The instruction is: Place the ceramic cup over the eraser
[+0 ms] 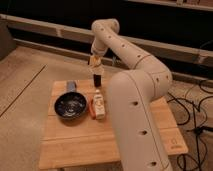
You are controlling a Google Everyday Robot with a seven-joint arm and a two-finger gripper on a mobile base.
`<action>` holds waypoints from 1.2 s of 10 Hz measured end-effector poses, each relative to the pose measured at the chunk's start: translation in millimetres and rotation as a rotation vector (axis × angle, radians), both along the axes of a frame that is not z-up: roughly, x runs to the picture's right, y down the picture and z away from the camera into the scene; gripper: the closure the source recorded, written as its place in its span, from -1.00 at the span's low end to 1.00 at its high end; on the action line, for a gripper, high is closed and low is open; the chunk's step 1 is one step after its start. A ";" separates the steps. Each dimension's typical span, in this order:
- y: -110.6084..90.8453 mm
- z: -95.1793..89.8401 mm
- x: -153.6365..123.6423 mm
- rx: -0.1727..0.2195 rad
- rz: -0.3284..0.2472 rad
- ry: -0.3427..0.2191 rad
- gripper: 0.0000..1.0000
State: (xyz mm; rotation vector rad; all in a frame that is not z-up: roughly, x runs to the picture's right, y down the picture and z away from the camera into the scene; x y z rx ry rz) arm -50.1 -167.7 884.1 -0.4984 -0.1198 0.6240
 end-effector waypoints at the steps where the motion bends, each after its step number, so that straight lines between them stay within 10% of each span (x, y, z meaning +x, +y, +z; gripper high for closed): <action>1: 0.4 2.4 1.3 -0.004 0.002 0.001 1.00; 12: 20.7 16.2 -4.4 -0.054 0.022 0.003 1.00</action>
